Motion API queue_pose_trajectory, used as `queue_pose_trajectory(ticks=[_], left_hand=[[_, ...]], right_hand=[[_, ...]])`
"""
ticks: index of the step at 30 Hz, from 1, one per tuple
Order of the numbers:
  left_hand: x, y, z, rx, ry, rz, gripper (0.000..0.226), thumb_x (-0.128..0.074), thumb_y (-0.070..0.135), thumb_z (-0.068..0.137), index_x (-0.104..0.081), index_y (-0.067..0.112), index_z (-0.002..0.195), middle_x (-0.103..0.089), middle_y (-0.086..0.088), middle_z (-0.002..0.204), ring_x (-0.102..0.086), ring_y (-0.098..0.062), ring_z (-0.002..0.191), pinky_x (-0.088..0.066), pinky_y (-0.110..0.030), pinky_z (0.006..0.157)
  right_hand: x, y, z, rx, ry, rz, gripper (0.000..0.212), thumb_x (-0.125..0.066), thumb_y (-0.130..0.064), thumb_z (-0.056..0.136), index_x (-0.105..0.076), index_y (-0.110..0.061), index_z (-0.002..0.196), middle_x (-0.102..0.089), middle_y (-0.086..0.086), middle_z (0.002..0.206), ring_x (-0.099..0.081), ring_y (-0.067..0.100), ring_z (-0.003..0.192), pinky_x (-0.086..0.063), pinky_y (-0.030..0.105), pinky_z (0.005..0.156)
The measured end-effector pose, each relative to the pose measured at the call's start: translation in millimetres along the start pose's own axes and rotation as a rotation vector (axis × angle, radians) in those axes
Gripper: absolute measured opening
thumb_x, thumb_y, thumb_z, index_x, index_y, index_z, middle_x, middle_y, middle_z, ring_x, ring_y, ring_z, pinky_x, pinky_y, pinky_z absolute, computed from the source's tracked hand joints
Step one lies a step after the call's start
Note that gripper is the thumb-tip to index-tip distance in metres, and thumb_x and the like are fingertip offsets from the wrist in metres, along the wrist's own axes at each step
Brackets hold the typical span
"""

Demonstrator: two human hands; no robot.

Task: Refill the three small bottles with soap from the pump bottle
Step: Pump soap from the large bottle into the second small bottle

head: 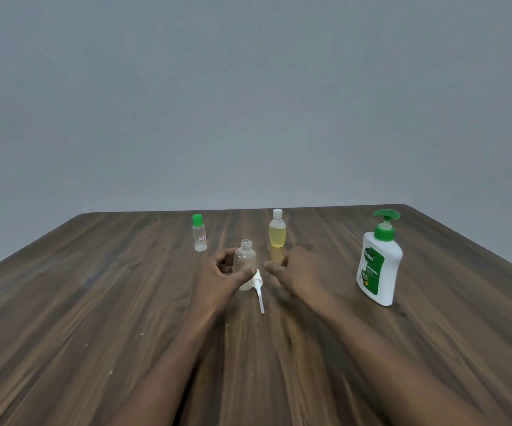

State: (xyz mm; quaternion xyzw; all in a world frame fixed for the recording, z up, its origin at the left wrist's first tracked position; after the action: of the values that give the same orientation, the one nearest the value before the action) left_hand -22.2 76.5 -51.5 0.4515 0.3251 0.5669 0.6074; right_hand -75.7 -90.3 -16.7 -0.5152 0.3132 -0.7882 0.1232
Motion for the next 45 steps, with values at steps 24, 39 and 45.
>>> queue_pose_trajectory(ticks=[24,39,45], left_hand=[[-56,23,-12,0.053,-0.194,0.061,0.039,-0.089,0.006,0.072,-0.073,0.009,0.108,-0.078,-0.008,0.097,-0.074,-0.023,0.091,-0.061,-0.043,0.087],[-35,34,-7,-0.12,-0.06,-0.033,0.052,-0.086,0.013,0.079,-0.065,0.032,0.123,-0.07,0.009,0.112,-0.065,0.005,0.103,-0.052,-0.014,0.084],[-39,49,-9,-0.213,-0.053,-0.122,0.035,-0.084,0.015,0.082,-0.072,0.021,0.115,-0.076,0.012,0.108,-0.071,-0.003,0.101,-0.052,-0.012,0.079]], right_hand=[[92,113,-5,0.198,0.436,0.273,0.111,-0.073,-0.007,0.079,-0.004,-0.056,0.15,-0.06,-0.028,0.095,-0.064,0.012,0.066,-0.046,0.012,0.053],[43,36,-19,0.42,0.367,0.223,0.076,-0.069,-0.028,0.089,-0.027,-0.024,0.152,-0.055,-0.007,0.132,-0.061,0.016,0.107,-0.052,0.043,0.087],[45,27,-29,0.442,0.356,0.234,0.076,-0.069,-0.019,0.09,-0.023,-0.042,0.145,-0.053,-0.016,0.132,-0.054,0.006,0.114,-0.043,0.023,0.1]])
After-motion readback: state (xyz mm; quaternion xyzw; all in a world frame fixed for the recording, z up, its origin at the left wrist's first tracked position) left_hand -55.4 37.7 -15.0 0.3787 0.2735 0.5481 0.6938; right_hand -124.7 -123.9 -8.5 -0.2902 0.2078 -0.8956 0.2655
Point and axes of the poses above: each hand's wrist, its own z-axis towards the middle knuckle, its own x-axis out of the back of the hand, y = z × x, the point moved 4 cm from there along z, towards the middle knuckle
